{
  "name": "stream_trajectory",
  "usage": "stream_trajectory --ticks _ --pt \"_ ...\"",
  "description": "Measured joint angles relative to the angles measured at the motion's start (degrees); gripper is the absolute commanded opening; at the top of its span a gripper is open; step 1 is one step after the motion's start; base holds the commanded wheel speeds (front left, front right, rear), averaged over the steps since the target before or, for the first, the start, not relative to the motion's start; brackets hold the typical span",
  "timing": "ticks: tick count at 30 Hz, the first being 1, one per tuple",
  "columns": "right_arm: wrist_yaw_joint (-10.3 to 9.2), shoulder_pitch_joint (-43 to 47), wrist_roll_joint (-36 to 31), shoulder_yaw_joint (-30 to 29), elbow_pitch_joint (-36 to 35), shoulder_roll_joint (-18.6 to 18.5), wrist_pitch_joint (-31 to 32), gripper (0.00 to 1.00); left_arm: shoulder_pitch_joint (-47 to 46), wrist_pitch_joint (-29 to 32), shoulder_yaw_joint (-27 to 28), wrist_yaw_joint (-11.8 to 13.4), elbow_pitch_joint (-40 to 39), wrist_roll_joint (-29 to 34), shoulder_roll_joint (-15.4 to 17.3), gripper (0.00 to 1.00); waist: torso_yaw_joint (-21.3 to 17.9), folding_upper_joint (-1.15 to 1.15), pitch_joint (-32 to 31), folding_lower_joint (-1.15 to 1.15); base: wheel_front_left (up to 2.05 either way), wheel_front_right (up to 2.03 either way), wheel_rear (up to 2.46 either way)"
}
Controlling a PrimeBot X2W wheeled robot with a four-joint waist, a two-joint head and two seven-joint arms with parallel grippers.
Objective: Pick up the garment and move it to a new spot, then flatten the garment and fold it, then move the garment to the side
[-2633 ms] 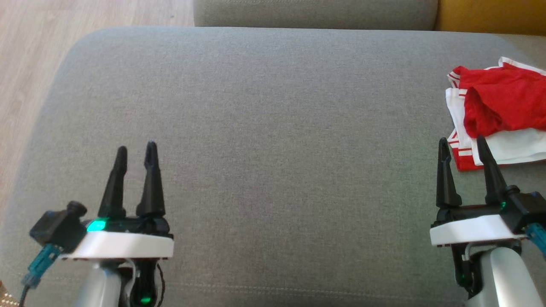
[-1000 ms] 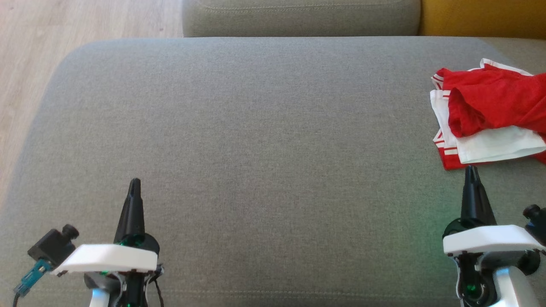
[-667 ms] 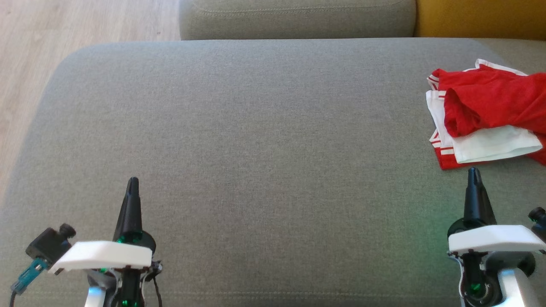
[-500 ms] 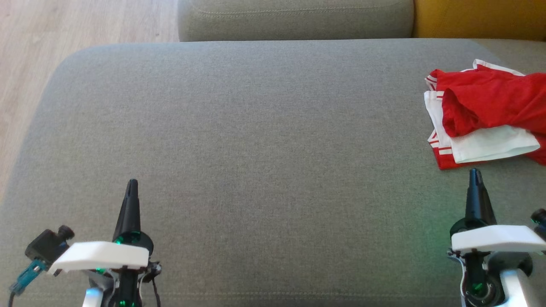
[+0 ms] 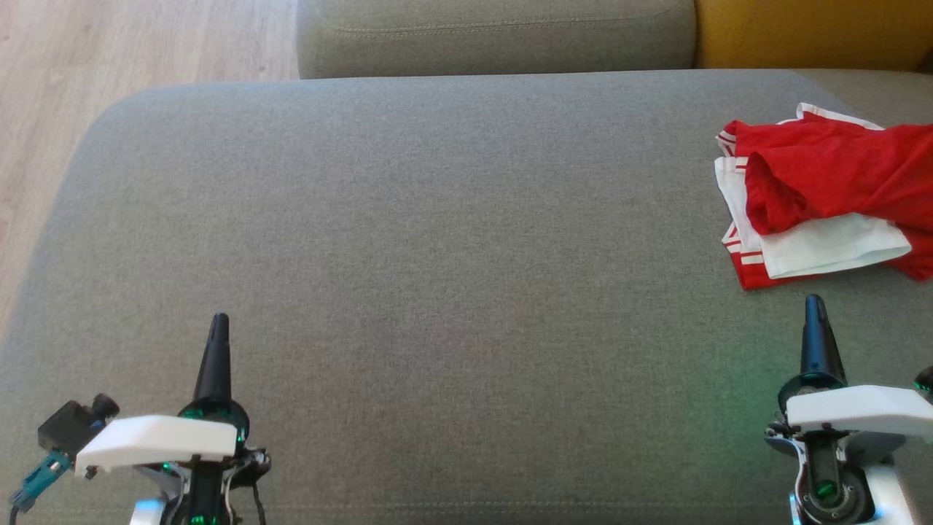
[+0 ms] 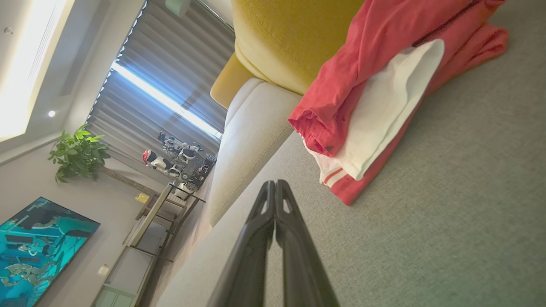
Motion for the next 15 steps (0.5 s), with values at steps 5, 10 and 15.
stream_trajectory --ticks 5,10,15 --pt "0.00 0.0 3.5 -0.2 0.2 0.0 0.6 0.00 -0.1 0.8 0.2 0.0 0.5 -2.6 0.0 0.00 -0.3 0.00 -0.2 0.00 0.00 0.00 0.00" --pt "0.00 0.0 6.9 -0.6 0.3 0.0 1.6 0.00 -0.4 1.7 0.8 0.0 1.0 -5.0 0.1 0.00 -0.5 0.00 -0.4 0.00 0.00 0.00 0.00" --pt "0.00 0.0 9.7 -0.9 0.3 0.0 2.1 0.00 -1.0 2.3 1.5 -0.1 1.3 -7.0 0.1 0.00 -0.7 0.00 -0.6 0.00 0.00 0.00 0.00"
